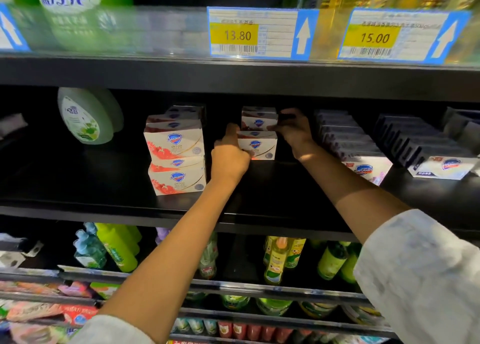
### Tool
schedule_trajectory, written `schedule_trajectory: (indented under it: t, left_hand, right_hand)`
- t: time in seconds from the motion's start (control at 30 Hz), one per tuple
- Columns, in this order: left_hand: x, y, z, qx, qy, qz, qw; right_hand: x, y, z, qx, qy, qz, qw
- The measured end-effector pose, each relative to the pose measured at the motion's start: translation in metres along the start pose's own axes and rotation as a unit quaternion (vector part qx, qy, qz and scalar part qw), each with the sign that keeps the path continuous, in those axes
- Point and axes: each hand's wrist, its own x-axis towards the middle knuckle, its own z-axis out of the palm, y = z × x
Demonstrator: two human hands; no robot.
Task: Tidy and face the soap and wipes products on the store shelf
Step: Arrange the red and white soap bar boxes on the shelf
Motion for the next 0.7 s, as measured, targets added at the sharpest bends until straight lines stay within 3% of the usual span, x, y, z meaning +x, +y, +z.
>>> schedule_trajectory:
  t: [0.2, 0.33, 0.57, 0.7]
  left_hand:
    - [0.021, 0.001, 0.006, 0.017, -0.011, -0.009, 1.000]
    - [0.031, 0.003, 0.011, 0.025, -0.019, -0.002, 1.000]
    - [0.047, 0.008, 0.021, 0.015, -0.018, 0.005, 1.000]
    - [0.055, 0.007, 0.027, -0.005, -0.004, 0.007, 1.000]
  right_hand:
    - [-0.022, 0.004, -0.010, -0.133, 0.026, -0.001, 0.991]
    - [-0.063, -0.013, -0.026, -0.299, -0.039, -0.047, 0.952]
    - [-0.137, -0.021, -0.058, -0.421, -0.168, -0.097, 0.886]
    - [-0.142, -0.019, -0.064, -0.463, -0.194, -0.128, 0.856]
